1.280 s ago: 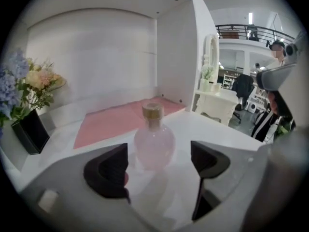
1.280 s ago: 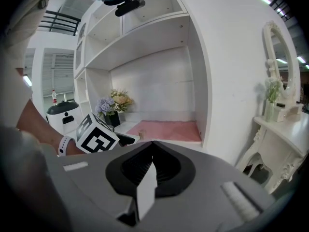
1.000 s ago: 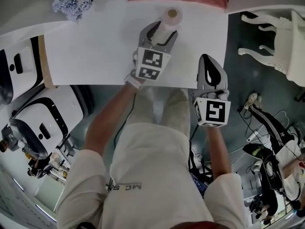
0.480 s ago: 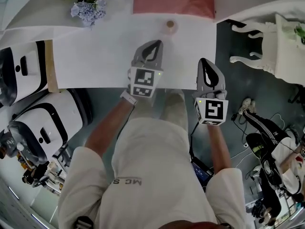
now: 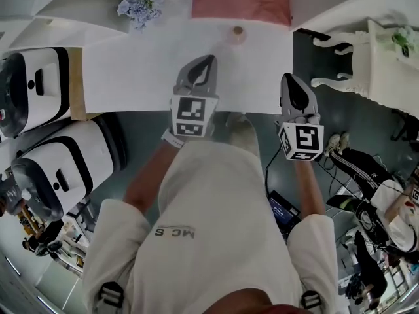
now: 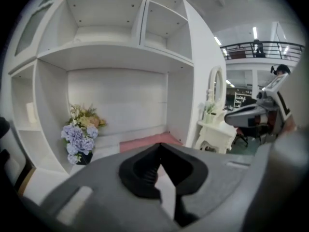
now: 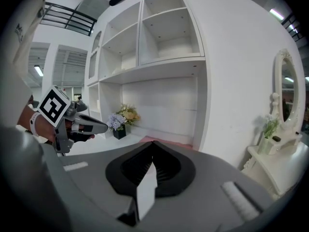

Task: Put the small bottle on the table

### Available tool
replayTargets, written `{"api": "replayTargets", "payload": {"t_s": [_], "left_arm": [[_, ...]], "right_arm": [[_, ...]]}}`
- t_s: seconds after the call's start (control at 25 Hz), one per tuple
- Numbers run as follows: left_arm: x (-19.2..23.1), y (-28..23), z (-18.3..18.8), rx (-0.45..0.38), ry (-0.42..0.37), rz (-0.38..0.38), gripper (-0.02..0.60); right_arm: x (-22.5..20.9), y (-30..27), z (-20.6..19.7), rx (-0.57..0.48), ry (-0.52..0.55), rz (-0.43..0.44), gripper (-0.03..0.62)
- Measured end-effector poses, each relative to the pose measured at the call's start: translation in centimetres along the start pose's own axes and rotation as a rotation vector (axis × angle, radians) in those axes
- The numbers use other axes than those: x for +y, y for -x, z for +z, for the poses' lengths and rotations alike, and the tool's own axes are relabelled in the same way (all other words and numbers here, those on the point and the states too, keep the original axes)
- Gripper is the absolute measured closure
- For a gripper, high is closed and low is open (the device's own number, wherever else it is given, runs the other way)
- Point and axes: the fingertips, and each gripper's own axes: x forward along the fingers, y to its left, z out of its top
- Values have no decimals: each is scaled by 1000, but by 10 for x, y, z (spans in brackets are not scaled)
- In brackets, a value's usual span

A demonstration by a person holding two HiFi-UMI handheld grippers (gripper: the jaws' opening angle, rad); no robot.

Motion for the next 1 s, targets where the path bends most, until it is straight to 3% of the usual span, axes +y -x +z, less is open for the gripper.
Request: {"api": "replayTargets", "payload": {"t_s": [0.16,0.4,0.76,1.0], "left_arm": [[17,47,17,-45,57,33,580],[24,100,42,-103,69,45,580],[13,144,51,-129,66,7,580],[-6,157,46,-132,54,-24,580]], "right_arm": [[15,24,18,-37,-41,-7,606],[36,49,35,-59,-32,5,605],[61,73,67,-130,-47,-8,605],[79,91,64,-125,-30,-4,605]]}}
